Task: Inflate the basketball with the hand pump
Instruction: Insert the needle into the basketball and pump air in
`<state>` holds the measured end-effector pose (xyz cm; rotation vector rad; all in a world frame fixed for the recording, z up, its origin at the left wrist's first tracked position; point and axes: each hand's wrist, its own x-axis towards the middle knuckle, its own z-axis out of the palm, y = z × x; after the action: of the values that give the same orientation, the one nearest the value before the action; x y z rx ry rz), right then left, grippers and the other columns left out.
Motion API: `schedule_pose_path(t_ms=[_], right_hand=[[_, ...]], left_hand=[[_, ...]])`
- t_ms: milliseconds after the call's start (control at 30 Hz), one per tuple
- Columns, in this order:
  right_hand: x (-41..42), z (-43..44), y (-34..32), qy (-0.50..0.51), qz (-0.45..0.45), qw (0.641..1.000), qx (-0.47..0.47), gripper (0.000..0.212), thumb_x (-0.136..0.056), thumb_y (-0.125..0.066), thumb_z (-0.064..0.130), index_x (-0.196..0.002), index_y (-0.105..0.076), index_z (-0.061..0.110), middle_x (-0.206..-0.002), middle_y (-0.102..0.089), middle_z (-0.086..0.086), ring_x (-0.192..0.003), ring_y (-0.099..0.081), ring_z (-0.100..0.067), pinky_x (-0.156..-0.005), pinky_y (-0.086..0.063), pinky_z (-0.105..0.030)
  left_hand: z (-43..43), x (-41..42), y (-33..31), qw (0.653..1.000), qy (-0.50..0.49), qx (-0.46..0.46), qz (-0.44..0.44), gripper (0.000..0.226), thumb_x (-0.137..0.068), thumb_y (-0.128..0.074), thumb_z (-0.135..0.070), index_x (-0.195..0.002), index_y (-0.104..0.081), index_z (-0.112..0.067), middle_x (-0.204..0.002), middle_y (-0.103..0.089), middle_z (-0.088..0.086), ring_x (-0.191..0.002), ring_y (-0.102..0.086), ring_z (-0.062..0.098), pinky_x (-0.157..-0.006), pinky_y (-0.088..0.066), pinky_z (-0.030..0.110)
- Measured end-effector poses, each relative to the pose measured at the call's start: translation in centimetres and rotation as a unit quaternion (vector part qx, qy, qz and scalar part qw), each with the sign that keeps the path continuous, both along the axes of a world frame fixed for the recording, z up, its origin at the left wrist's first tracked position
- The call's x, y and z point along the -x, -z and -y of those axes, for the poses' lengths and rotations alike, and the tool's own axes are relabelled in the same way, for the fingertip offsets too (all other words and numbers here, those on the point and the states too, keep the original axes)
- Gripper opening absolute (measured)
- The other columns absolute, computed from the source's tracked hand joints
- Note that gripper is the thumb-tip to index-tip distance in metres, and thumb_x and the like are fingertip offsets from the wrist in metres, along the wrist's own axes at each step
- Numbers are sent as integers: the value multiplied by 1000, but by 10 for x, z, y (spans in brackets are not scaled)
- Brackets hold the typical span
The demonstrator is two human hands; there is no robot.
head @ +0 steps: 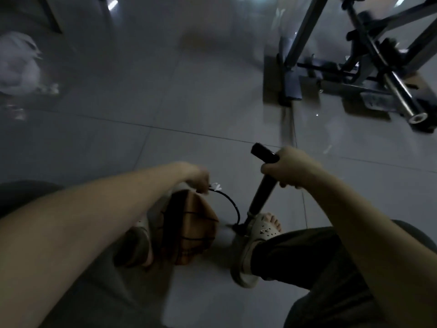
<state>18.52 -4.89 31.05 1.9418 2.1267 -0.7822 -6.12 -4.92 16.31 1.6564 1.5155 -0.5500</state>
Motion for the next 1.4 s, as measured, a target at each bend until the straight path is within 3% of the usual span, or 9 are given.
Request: schedule_pose_path(t_ms=[100,200,433,567,767,900,1067,1200,1400], right_hand=[[1,12,19,-26,18,999,32,31,-85,-67,41,-98,-61,14,-82,-68,-7,-69,-67,-21,-67,-60,-37],[-2,23,54,-57,69,996,28,34,-85,-70,46,-99,-57,18,-82,-65,-2,-70,-65,-17,-60,-55,-30],[-14,18,118,-91,80,990,67,32,-78,-70,47,-90,-55,21,-81,-63,-1,-70,-62,-19,-67,-57,-36],[-18,24,147,-107,90,987,84,30,-78,-64,45,-95,-54,23,-83,-60,0,-69,-62,-19,-70,-59,-40],[-5,35,138,-129,95,983,85,38,-81,-67,48,-103,-54,20,-97,-61,-2,-84,-62,-21,-79,-57,-39],[-6,29,92,-120,75,989,49,36,-80,-70,51,-98,-58,23,-89,-64,2,-82,-65,-20,-79,-59,-39],[-13,11,9,-103,40,994,-18,20,-84,-70,41,-88,-59,24,-79,-66,0,-73,-66,-17,-75,-60,-37],[-6,31,60,-109,95,989,13,26,-87,-66,43,-95,-57,21,-81,-62,1,-73,-63,-15,-74,-59,-36],[-11,33,116,-119,106,987,26,38,-83,-67,49,-102,-55,17,-90,-60,-1,-80,-62,-20,-77,-58,-40]], left_hand=[[-9,-16,-79,979,-34,-166,114,45,-90,-73,-34,-127,-63,-10,-110,-65,3,-100,-62,22,-88,-50,33],[-4,-39,-122,956,1,-202,211,61,-84,-79,-38,-138,-55,-21,-113,-61,-6,-99,-61,11,-83,-51,24],[13,-91,-54,952,176,-205,146,28,-101,-48,-35,-114,-69,-21,-107,-67,1,-98,-61,22,-88,-50,42],[23,-97,-25,962,127,-183,161,22,-100,-51,-30,-108,-70,-22,-89,-62,-4,-84,-59,19,-77,-50,40],[41,-97,-11,973,130,-168,88,13,-98,-58,-19,-110,-63,-15,-107,-64,6,-101,-62,27,-77,-41,34],[28,-90,-65,956,181,-220,74,20,-96,-61,-30,-112,-65,-19,-106,-65,3,-96,-62,23,-71,-42,30],[13,-82,-135,935,129,-313,106,10,-96,-59,-29,-92,-49,-31,-82,-47,-14,-73,-47,7,-58,-30,24],[35,-93,-92,961,121,-226,99,9,-97,-53,-20,-100,-47,-26,-97,-52,-5,-85,-49,15,-71,-38,31],[41,-96,-36,966,114,-194,127,14,-100,-50,-21,-100,-38,-27,-105,-59,2,-85,-53,20,-70,-40,37]])
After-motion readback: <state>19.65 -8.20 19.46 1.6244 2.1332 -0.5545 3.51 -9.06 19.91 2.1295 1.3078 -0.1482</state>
